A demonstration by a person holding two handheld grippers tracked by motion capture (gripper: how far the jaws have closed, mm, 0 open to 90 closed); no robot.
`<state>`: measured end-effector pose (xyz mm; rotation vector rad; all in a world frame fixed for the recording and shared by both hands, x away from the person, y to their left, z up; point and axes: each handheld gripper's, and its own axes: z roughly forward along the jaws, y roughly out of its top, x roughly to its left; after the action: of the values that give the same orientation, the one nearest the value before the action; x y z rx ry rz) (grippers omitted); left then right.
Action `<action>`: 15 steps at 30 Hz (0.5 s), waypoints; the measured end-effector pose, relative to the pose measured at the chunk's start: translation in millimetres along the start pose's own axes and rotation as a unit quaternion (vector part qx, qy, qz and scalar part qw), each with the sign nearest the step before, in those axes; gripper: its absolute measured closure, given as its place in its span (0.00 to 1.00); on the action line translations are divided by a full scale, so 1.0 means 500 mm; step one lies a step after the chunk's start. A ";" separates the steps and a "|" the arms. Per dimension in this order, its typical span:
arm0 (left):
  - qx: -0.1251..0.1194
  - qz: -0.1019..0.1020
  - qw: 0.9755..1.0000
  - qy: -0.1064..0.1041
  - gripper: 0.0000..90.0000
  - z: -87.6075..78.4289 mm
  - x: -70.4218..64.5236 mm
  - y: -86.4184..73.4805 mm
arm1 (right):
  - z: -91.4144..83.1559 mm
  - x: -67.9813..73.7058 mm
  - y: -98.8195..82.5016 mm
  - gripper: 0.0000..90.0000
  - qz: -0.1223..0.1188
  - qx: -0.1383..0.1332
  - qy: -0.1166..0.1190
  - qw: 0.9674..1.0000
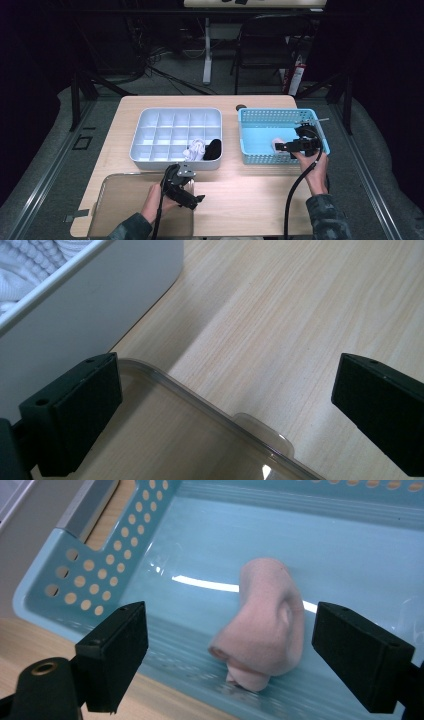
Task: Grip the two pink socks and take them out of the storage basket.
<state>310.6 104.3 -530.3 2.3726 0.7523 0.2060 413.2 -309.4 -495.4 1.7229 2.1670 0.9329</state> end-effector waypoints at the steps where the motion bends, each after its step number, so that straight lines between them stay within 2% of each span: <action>1: 0.001 0.001 1.000 0.000 0.00 0.000 0.000 0.000 | 0.004 -0.002 0.001 0.17 0.001 0.003 -0.001 1.000; 7: -0.001 0.000 1.000 -0.007 0.00 0.000 0.000 0.000 | 0.029 -0.011 0.005 0.18 0.018 0.017 -0.002 1.000; 11: -0.001 0.000 1.000 -0.007 0.00 0.001 0.000 0.000 | 0.037 -0.014 0.006 0.20 0.023 0.024 -0.004 0.999; 14: 0.000 -0.002 1.000 -0.011 0.00 0.001 0.000 0.000 | 0.042 -0.014 0.010 0.22 0.025 0.030 -0.015 0.999; 15: 0.000 -0.001 1.000 -0.010 0.00 0.001 0.000 0.001 | 0.042 -0.015 0.011 0.25 0.023 0.032 -0.016 0.999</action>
<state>310.9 103.9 -530.4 2.3700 0.7461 0.1802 430.8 -308.9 -509.9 1.8111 2.1698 0.8494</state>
